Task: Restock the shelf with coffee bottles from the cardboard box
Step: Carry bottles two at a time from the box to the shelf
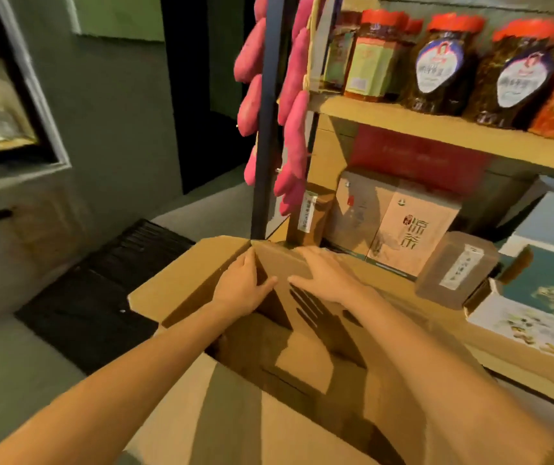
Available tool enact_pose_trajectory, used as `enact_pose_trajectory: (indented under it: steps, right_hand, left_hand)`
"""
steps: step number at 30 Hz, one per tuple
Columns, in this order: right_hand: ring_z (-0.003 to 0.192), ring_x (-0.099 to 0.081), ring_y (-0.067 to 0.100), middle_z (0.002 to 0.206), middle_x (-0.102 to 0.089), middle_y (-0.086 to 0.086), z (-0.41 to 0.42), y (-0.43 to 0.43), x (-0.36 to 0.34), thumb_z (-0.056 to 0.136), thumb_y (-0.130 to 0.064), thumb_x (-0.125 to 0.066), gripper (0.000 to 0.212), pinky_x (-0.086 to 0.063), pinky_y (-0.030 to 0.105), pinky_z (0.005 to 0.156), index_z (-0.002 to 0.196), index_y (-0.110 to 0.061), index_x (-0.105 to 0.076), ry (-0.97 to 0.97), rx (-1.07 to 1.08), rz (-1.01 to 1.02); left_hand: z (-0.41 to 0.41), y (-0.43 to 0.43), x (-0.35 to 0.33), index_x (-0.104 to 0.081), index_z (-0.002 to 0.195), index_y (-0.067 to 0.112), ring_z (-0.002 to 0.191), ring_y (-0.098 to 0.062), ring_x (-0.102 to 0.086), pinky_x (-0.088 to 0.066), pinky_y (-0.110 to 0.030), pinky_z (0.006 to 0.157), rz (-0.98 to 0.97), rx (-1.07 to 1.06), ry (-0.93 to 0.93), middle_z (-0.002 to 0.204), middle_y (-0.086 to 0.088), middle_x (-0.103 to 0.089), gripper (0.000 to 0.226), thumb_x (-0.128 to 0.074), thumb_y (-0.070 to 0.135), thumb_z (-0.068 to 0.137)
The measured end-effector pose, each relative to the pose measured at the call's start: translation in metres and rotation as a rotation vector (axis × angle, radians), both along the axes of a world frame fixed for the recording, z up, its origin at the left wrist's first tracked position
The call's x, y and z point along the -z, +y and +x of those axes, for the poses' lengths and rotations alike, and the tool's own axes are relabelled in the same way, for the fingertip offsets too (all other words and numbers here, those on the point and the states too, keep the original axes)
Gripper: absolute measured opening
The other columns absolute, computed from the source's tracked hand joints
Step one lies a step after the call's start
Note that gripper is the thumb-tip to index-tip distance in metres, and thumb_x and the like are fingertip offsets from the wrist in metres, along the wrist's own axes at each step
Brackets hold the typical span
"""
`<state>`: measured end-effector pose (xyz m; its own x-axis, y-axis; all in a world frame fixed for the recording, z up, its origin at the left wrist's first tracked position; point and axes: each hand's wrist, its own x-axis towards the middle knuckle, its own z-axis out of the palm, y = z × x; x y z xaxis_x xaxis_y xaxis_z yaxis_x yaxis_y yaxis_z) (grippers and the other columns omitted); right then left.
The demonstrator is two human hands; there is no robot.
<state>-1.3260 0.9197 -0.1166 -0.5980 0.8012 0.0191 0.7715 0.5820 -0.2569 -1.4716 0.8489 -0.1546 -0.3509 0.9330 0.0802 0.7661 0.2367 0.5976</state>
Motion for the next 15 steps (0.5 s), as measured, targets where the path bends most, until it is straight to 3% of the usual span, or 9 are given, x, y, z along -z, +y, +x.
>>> enact_pose_trajectory:
  steps: [5, 15]
  right_hand:
    - [0.139, -0.033, 0.022, 0.151, -0.033, 0.000, -0.003, 0.007, 0.023, 0.089, -0.045, -0.055, 0.064, -0.034, 0.046, 0.112, 0.145, -0.027, -0.029, 0.000, -0.167, -0.080]
    - [0.140, -0.031, 0.021, 0.152, -0.031, -0.001, -0.060, 0.008, 0.076, 0.091, -0.039, -0.054, 0.062, -0.031, 0.041, 0.111, 0.145, -0.026, -0.028, 0.035, -0.369, -0.282]
  left_hand:
    - [0.028, -0.020, 0.009, -0.011, 0.150, 0.019, 0.141, -0.023, -0.029, -0.028, -0.042, 0.114, -0.059, -0.304, -0.194, 0.155, -0.002, -0.024, 0.076, -0.053, 0.042, 0.092]
    - [0.068, -0.019, 0.044, -0.010, 0.150, 0.020, 0.142, -0.025, -0.024, -0.026, -0.047, 0.115, 0.328, -1.082, -0.866, 0.155, -0.004, -0.023, 0.081, -0.062, 0.024, 0.089]
